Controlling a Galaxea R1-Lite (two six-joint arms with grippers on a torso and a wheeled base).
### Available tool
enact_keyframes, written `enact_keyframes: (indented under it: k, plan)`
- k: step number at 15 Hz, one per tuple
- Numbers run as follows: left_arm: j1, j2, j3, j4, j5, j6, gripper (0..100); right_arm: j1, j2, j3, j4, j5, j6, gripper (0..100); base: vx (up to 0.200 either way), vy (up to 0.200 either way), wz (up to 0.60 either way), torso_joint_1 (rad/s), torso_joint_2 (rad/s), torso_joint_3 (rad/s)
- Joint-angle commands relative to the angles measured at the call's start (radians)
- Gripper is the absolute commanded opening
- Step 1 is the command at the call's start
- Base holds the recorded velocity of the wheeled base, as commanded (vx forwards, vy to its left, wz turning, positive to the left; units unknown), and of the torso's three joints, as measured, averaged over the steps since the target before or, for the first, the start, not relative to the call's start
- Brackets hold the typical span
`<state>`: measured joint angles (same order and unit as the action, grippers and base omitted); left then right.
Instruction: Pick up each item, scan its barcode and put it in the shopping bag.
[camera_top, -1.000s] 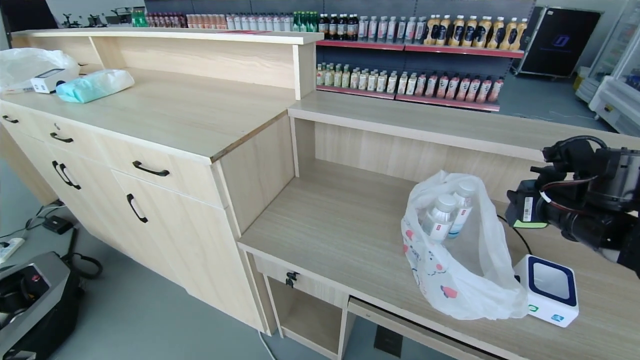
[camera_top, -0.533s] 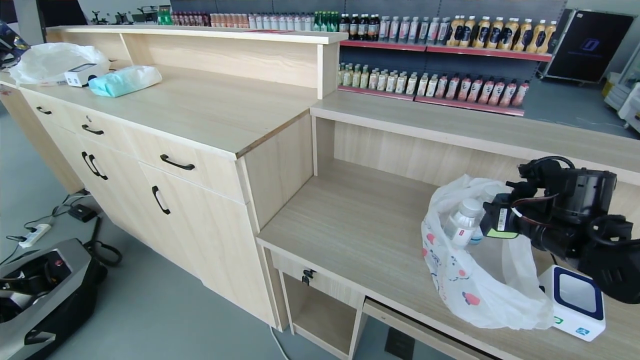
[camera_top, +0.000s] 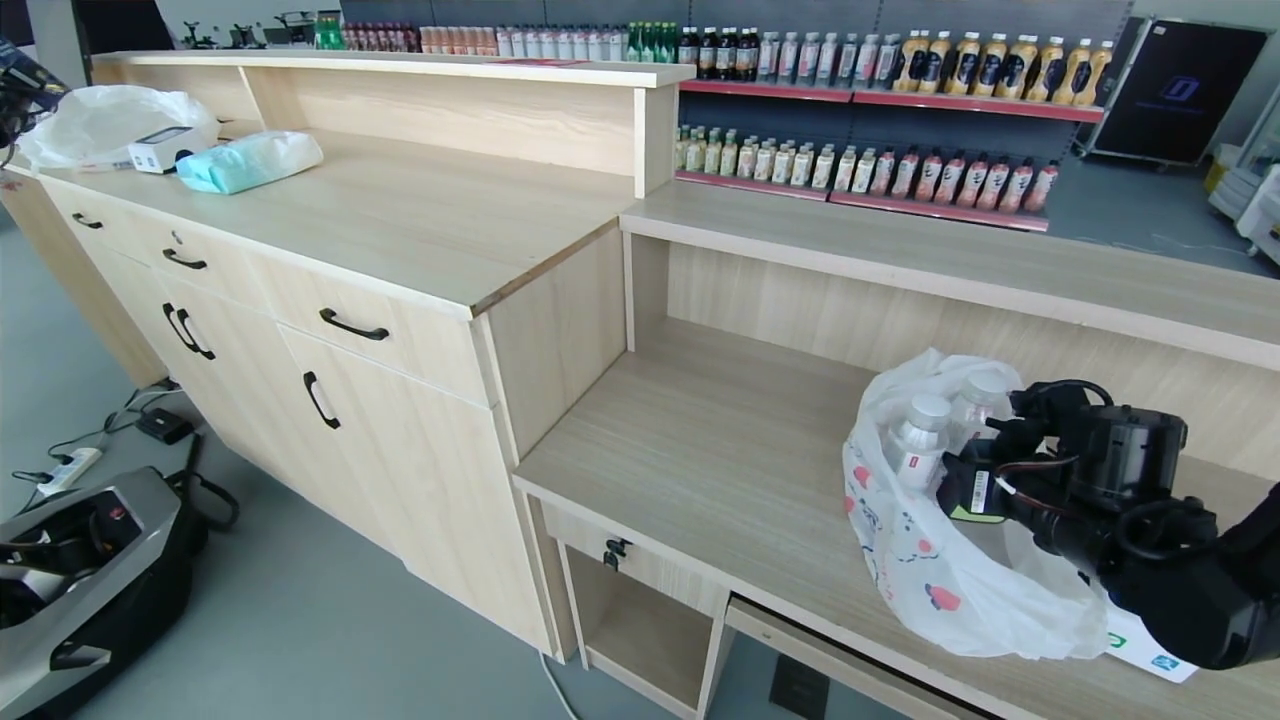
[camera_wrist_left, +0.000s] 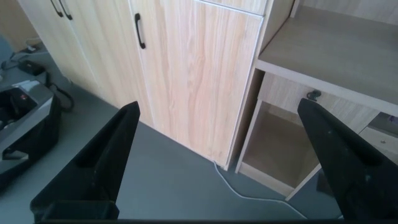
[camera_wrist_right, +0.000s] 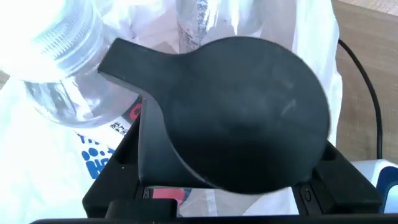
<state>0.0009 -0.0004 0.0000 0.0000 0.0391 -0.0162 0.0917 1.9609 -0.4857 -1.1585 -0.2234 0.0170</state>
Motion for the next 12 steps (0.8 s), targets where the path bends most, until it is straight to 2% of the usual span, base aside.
enact_keyframes:
  k: [1,12]
  plan:
    - [0.001,0.000,0.000,0.000,0.001,-0.001,100,-0.001,0.055,0.015,-0.020,-0.001,0.000,0,0.000,0.000,0.00,0.000,0.00,0.000]
    - [0.001,0.000,0.000,0.000,0.001,-0.001,100,-0.017,0.131,0.029,-0.040,-0.001,-0.003,0,0.000,0.000,0.00,0.000,0.00,0.000]
